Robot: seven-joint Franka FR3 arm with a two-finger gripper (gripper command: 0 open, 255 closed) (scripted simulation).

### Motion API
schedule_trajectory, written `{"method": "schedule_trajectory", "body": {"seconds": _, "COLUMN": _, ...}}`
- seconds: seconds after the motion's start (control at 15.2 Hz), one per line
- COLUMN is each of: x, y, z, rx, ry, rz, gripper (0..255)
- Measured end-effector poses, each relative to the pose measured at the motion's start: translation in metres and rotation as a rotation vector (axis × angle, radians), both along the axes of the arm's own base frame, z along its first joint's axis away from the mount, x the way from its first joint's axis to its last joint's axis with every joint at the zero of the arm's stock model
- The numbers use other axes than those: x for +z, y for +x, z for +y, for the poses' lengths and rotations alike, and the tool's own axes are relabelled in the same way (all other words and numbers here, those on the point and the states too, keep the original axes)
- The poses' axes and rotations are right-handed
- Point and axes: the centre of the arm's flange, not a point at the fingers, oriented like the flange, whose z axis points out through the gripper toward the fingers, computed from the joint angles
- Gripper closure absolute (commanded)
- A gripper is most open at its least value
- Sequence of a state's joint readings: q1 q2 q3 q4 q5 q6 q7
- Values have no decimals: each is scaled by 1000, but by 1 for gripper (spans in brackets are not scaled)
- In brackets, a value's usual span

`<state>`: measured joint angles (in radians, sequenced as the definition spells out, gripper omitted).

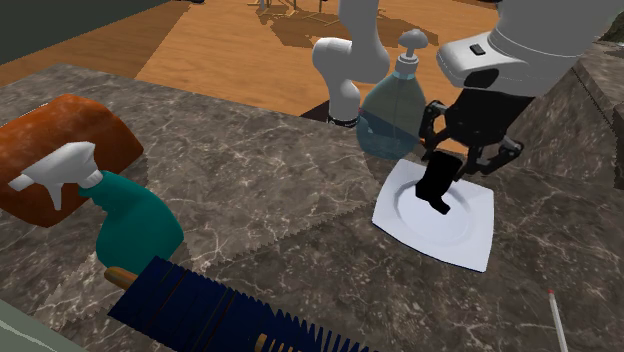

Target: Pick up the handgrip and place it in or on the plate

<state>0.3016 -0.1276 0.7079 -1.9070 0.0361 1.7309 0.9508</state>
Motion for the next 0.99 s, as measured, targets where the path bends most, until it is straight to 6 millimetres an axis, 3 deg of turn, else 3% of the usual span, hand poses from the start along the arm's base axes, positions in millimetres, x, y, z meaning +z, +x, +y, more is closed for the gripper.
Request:
{"method": "schedule_trajectory", "body": {"seconds": 0.46, "x": -36, "y": 1, "z": -1, "rx": -1, "ry": 3, "rz": -5, "gripper": 255}}
{"method": "schedule_trajectory", "body": {"seconds": 0.92, "x": -39, "y": 3, "z": -1, "rx": -2, "ry": 2, "rz": -6, "gripper": 255}}
{"method": "schedule_trajectory", "body": {"seconds": 0.99, "x": -39, "y": 3, "z": -1, "rx": -2, "ry": 2, "rz": -6, "gripper": 0}}
